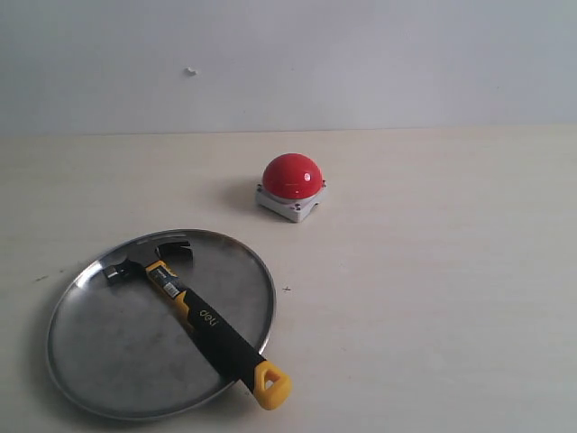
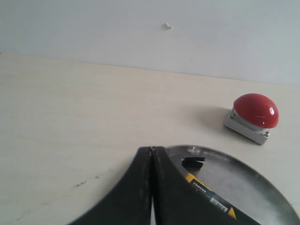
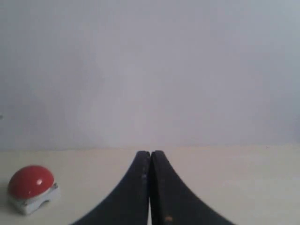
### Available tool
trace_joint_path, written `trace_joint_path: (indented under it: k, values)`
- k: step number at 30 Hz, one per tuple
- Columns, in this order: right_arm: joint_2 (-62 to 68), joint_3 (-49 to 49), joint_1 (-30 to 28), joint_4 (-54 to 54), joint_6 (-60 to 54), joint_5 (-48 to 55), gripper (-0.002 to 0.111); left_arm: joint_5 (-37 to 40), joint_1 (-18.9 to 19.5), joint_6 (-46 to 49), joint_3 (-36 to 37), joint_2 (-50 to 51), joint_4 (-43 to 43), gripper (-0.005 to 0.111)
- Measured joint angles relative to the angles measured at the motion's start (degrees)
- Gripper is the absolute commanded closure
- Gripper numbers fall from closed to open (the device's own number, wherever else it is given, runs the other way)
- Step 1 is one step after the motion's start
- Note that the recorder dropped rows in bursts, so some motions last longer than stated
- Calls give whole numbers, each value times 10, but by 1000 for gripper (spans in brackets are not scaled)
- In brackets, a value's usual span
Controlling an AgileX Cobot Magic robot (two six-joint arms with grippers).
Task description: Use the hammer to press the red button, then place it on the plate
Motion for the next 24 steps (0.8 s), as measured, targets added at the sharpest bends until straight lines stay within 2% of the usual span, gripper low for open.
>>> trace_joint_path:
  k: [4,12,16,24]
  values:
    - [-19,8,0,-152,156,41,108,0,0,0,0,0,0,107]
    - [-110,56,0,-420,416,48,108,0,0,0,0,0,0,107]
    - [-140,86,0,-467,468,50,108,0,0,0,0,0,0,107]
    - [-163,138,0,-478,486,53,108,0,0,0,0,0,0,107]
